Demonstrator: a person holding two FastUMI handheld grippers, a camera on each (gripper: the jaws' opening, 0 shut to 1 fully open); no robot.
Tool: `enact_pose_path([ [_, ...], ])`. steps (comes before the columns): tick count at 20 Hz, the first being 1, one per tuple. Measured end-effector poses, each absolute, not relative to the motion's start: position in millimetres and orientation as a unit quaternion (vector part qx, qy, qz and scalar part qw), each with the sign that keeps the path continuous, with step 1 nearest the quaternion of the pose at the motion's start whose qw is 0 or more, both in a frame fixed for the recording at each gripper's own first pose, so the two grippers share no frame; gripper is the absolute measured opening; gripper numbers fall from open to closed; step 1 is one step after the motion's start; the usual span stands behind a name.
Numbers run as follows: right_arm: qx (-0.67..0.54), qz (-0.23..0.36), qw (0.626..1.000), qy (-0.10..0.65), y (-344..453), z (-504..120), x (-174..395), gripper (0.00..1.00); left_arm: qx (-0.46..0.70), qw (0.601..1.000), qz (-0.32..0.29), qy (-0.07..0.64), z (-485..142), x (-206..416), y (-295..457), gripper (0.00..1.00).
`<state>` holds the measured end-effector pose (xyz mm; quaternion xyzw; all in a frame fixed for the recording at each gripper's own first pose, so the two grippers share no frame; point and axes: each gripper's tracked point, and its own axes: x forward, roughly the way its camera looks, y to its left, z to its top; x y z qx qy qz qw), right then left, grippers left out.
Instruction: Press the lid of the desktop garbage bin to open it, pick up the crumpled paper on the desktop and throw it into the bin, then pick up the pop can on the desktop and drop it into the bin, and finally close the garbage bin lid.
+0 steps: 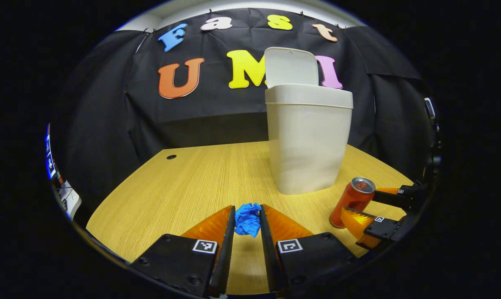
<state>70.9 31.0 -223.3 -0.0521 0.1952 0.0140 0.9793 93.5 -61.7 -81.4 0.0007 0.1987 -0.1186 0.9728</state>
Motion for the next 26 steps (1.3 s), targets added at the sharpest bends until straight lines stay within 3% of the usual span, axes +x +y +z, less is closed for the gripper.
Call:
enact_pose_path([
  [4, -0.013, 0.001, 0.975, 0.22, 23, -225, 80, 0.82, -0.022, 0.976, -0.09, 0.196, -83, 98, -46, 0.39],
  [6, 0.004, 0.01, 0.978, 0.21, 32, -200, 81, 0.8, -0.041, 0.976, -0.075, 0.198, -85, 102, -40, 0.39],
  [12, 0.013, 0.027, 0.991, 0.133, 24, -106, 71, 0.8, -0.041, 0.976, -0.065, 0.205, -85, 102, -40, 0.39],
  [18, -0.038, 0.009, 0.998, 0.053, -13, -30, 52, 0.8, -0.053, 0.984, -0.04, 0.163, -40, 94, -35, 0.39],
  [26, -0.026, 0.037, 0.999, 0.009, -32, 9, 26, 0.79, -0.049, 0.993, -0.018, 0.109, 32, 94, -40, 0.39],
])
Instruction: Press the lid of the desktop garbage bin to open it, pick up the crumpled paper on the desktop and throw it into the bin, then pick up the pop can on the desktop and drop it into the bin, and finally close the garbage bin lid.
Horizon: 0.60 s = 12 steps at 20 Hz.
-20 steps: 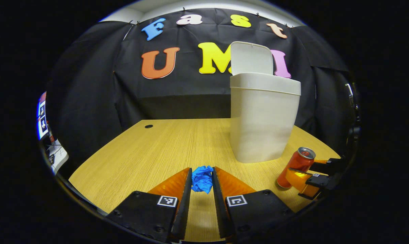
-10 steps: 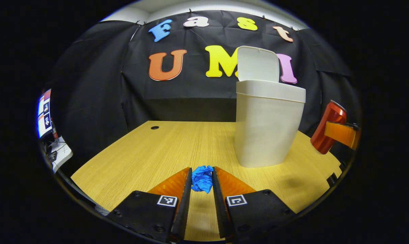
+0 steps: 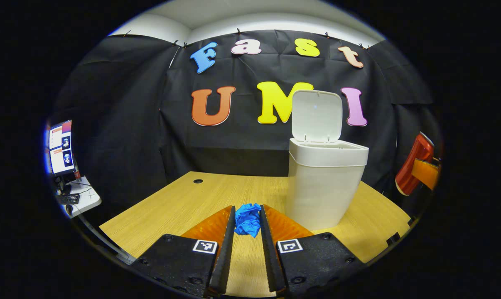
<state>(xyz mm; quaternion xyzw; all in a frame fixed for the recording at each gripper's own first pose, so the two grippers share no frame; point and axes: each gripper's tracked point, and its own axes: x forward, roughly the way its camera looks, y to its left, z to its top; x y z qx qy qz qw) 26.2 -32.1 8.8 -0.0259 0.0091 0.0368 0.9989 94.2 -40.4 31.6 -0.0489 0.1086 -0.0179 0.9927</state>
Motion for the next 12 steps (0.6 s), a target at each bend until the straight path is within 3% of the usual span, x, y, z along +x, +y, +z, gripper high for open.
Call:
enact_pose_path([
  [5, -0.02, 0.067, 0.998, 0.006, -37, 7, 24, 0.79, -0.048, 0.996, -0.016, 0.077, 74, 94, -56, 0.39],
  [12, -0.012, 0.052, 0.999, -0.004, -65, 7, 34, 0.8, -0.028, 0.997, -0.027, 0.061, 132, 122, -82, 0.38],
])
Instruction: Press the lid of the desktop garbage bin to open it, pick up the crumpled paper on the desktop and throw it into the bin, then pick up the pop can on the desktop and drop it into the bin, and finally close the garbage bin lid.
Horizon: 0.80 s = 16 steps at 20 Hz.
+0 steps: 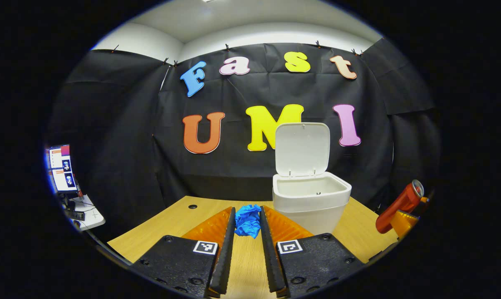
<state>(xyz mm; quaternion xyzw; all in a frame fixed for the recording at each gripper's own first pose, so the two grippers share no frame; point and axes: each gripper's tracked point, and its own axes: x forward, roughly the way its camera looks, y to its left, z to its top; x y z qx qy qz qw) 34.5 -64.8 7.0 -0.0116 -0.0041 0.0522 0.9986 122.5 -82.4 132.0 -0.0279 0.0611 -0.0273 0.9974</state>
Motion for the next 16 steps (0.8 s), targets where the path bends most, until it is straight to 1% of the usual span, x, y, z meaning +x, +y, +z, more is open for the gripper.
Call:
enact_pose_path([
  [2, -0.005, 0.044, 0.999, -0.005, -74, 7, 37, 0.79, -0.022, 0.997, -0.032, 0.063, 146, 138, -88, 0.38],
  [5, 0.005, 0.039, 0.999, -0.005, -82, 7, 38, 0.79, -0.025, 0.998, -0.03, 0.048, 174, 167, -98, 0.38],
  [7, -0.002, 0.026, 1.0, -0.008, -93, 8, 40, 0.79, -0.023, 0.998, -0.039, 0.043, 185, 188, -113, 0.38],
  [10, -0.005, -0.002, 1.0, -0.018, -113, 13, 40, 0.79, -0.027, 0.996, -0.072, 0.034, 197, 219, -146, 0.38],
  [14, 0.011, -0.01, 1.0, -0.017, -125, 14, 41, 0.79, -0.041, 0.992, -0.121, 0.015, 199, 254, -192, 0.38],
  [15, 0.01, -0.016, 1.0, -0.02, -130, 15, 42, 0.79, -0.047, 0.99, -0.132, 0.018, 193, 262, -204, 0.43],
  [16, 0.009, -0.024, 0.999, -0.024, -135, 17, 42, 0.79, -0.055, 0.988, -0.142, 0.025, 185, 269, -214, 0.39],
])
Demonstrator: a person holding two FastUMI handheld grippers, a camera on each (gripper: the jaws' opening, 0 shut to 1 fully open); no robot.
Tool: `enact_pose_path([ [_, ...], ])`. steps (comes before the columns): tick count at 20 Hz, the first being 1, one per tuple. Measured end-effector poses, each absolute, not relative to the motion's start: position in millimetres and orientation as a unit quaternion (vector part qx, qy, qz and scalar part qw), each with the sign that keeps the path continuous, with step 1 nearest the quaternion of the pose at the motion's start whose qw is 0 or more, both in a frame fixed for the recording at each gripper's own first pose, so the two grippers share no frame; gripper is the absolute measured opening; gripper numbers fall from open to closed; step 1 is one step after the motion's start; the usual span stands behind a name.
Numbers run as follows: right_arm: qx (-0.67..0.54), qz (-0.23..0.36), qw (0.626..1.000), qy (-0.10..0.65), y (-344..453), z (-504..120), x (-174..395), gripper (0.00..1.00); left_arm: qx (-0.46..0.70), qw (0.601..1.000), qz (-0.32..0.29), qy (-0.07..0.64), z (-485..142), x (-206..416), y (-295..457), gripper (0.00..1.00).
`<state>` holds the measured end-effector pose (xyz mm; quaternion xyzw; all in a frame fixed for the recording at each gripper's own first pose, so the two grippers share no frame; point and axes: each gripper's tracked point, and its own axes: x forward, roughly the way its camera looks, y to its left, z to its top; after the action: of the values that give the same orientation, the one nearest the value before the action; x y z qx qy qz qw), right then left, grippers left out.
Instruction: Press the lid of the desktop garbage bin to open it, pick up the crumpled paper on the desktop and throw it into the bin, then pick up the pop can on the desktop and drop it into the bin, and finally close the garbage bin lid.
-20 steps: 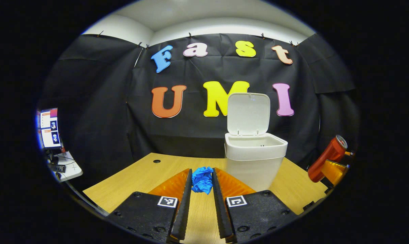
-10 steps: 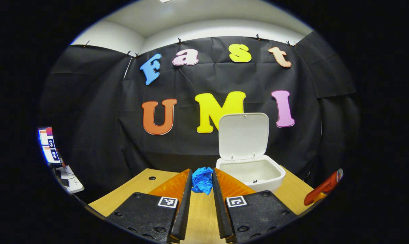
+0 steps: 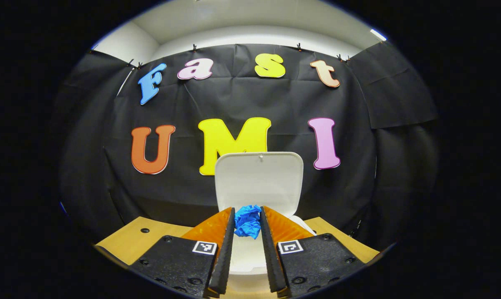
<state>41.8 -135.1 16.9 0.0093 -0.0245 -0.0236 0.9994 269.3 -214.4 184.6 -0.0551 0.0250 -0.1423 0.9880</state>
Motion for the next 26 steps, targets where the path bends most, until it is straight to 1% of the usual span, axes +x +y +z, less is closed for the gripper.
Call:
enact_pose_path([
  [1, 0.011, -0.028, 0.999, -0.028, -138, 18, 42, 0.79, -0.062, 0.986, -0.152, 0.031, 178, 274, -224, 0.4],
  [2, 0.013, -0.027, 0.999, -0.03, -138, 19, 43, 0.79, -0.066, 0.983, -0.167, 0.034, 175, 278, -236, 0.46],
  [3, 0.017, -0.023, 0.999, -0.029, -137, 17, 44, 0.79, -0.064, 0.982, -0.175, 0.03, 173, 283, -246, 0.41],
  [5, 0.025, -0.018, 0.999, -0.027, -138, 13, 45, 0.79, -0.054, 0.983, -0.172, 0.03, 165, 290, -251, 0.41],
  [7, 0.026, -0.022, 0.999, -0.022, -140, 10, 46, 0.78, -0.058, 0.981, -0.18, 0.04, 157, 293, -260, 0.46],
  [8, 0.027, -0.028, 0.999, -0.021, -141, 11, 47, 0.79, -0.061, 0.979, -0.191, 0.043, 156, 289, -266, 0.53],
  [10, 0.029, -0.035, 0.999, -0.02, -142, 10, 48, 0.79, -0.07, 0.977, -0.197, 0.035, 160, 283, -266, 0.84],
  [11, 0.03, -0.035, 0.999, -0.019, -142, 9, 48, 0.79, -0.07, 0.98, -0.186, 0.026, 163, 280, -260, 0.96],
  [12, 0.031, -0.035, 0.999, -0.018, -142, 10, 47, 0.79, -0.068, 0.983, -0.172, 0.018, 165, 278, -252, 0.99],
  [15, 0.031, -0.034, 0.999, -0.021, -142, 11, 47, 0.79, -0.065, 0.982, -0.175, 0.013, 163, 263, -245, 0.99],
  [18, 0.033, -0.035, 0.999, -0.023, -142, 12, 47, 0.79, -0.072, 0.981, -0.179, -0.016, 173, 236, -226, 0.99],
  [22, 0.035, -0.034, 0.999, -0.015, -143, 8, 48, 0.78, -0.054, 0.987, -0.15, -0.026, 169, 201, -187, 0.99],
  [25, 0.029, -0.042, 0.998, -0.022, -144, 12, 47, 0.79, -0.025, 0.989, -0.14, -0.038, 163, 175, -161, 1.0],
  [26, 0.025, -0.044, 0.998, -0.024, -144, 13, 47, 0.79, -0.02, 0.99, -0.134, -0.039, 159, 167, -149, 0.99],
])
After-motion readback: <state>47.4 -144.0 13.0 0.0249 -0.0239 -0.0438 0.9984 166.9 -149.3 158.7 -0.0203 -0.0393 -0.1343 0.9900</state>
